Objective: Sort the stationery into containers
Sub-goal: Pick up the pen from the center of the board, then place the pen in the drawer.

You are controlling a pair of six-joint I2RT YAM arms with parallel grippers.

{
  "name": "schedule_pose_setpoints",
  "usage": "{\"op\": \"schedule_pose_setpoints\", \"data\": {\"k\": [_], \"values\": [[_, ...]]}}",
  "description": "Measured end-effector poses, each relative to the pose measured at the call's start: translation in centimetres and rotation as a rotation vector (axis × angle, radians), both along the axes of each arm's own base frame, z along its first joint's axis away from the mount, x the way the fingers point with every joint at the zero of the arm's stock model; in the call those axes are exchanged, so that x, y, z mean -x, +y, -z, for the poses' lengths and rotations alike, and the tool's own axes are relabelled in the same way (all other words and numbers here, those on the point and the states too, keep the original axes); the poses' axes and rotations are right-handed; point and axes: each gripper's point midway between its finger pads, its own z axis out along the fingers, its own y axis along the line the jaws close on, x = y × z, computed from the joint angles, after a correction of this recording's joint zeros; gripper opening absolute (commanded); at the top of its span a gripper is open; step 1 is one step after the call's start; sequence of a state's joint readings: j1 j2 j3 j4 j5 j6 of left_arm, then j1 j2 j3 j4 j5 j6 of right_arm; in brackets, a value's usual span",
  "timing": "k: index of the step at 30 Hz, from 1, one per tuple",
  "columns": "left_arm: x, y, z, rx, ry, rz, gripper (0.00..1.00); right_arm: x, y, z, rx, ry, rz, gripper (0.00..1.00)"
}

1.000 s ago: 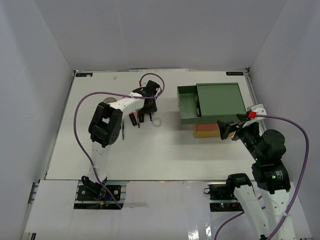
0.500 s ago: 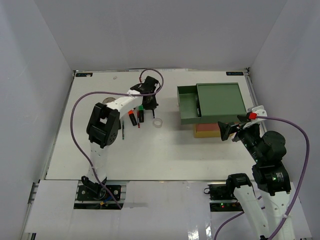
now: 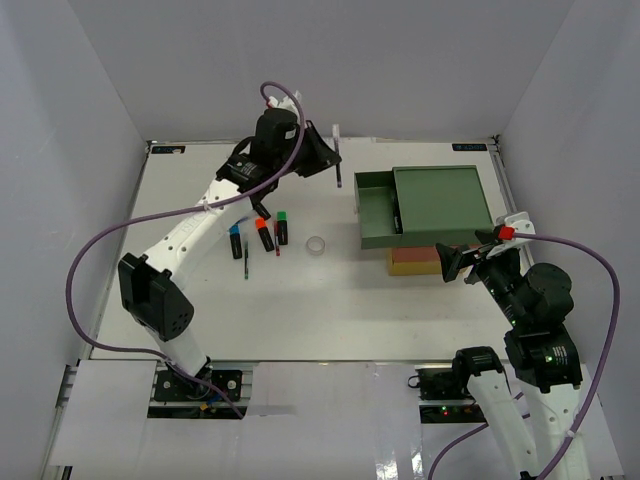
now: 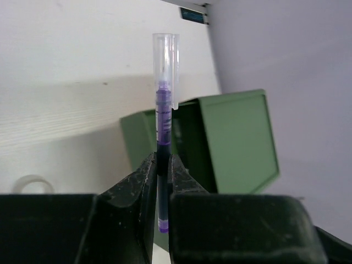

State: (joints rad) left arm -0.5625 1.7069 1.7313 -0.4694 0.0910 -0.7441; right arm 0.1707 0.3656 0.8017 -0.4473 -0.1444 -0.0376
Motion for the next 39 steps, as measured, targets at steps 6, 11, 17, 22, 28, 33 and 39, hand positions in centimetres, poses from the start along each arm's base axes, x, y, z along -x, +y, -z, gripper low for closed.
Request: {"op": "schedule_pose_setpoints", "data": {"k": [6,11,17,22,28,33,39], "values": [[4.6,-6.1,-1.0,0.066,0.009,0.142,0.18,0.0,0.0,0.0,0.0,0.0,0.0,0.9],[5.9,-8.5,1.1,0.058,0.064,0.183,0.39,0.1,-0.1,-0.1,-0.001,-0.006,0.003,0.9],[5.4,-8.4,1.7,0.049,0.071,0.164,0.67,0.2,-0.1,0.0,-0.001,-0.007,0.005,0.9],[4.7,-7.6,2.1,0.002,0.042,0.129,0.7,0.1,-0.1,0.3,0.0,0.0,0.007,0.9],[4.3,-1.3,4.7,-0.171,0.031,0.007,0.68,0.1,-0.2,0.3,0.001,0.002,0.008,0.9],[3.2,8.6,9.3,-0.322,0.115,-0.166,0.63,0.1,-0.1,0.4,0.002,0.005,0.004,0.9],[4.8,14.9,18.1,-0.502,0.306,-0.224,0.53,-0.1,0.1,0.7,0.003,0.018,-0.005,0.9]]}}
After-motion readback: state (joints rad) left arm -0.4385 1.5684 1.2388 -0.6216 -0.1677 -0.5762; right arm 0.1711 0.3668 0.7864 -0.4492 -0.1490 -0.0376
